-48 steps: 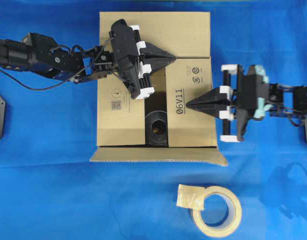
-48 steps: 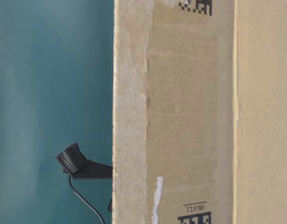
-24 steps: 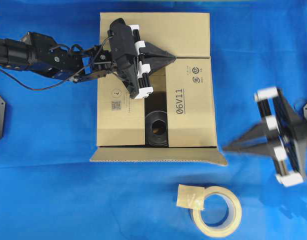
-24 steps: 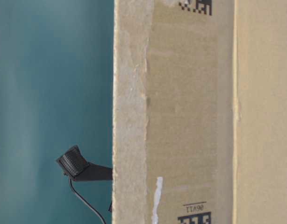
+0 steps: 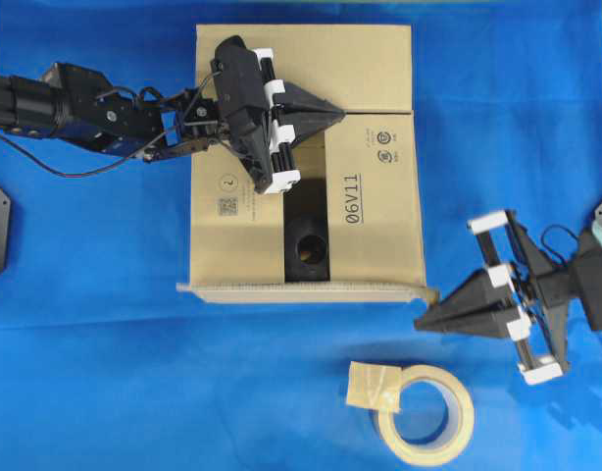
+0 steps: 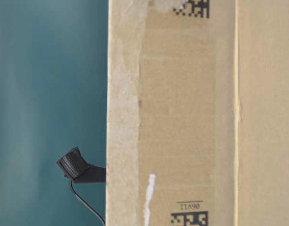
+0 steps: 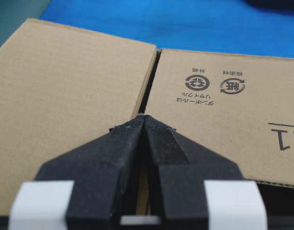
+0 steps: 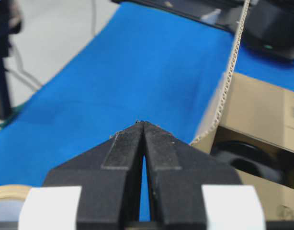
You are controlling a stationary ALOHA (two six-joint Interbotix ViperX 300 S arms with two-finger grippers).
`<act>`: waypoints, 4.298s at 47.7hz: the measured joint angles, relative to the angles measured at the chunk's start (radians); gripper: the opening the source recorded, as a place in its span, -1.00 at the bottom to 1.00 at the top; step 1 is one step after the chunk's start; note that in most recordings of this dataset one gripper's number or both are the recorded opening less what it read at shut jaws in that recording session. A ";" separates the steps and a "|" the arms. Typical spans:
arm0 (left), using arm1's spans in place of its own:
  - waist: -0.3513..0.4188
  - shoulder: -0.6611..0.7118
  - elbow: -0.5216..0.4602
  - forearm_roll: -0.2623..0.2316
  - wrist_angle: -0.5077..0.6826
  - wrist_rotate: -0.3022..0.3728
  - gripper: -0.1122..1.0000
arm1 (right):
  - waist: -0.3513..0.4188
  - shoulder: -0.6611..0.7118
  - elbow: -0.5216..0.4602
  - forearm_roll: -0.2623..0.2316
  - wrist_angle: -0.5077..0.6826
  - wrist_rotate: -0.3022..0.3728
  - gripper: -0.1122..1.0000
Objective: Close the cardboard box.
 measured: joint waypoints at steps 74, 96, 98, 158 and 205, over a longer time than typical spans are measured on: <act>-0.005 -0.097 -0.011 -0.003 0.129 -0.012 -0.80 | -0.305 0.198 -0.003 0.101 0.077 0.015 -0.80; 0.107 -0.232 -0.192 -0.002 0.482 0.075 -0.80 | -0.305 0.198 -0.003 0.103 0.075 0.015 -0.80; 0.123 -0.229 -0.213 -0.003 0.509 0.086 -0.80 | -0.305 0.198 -0.003 0.103 0.075 0.015 -0.80; 0.244 -0.012 -0.571 -0.002 1.255 0.132 -0.80 | -0.305 0.199 -0.003 0.101 0.072 0.014 -0.80; 0.023 -0.219 -0.399 -0.003 1.322 0.020 -0.80 | -0.305 0.199 -0.003 0.103 0.063 0.006 -0.80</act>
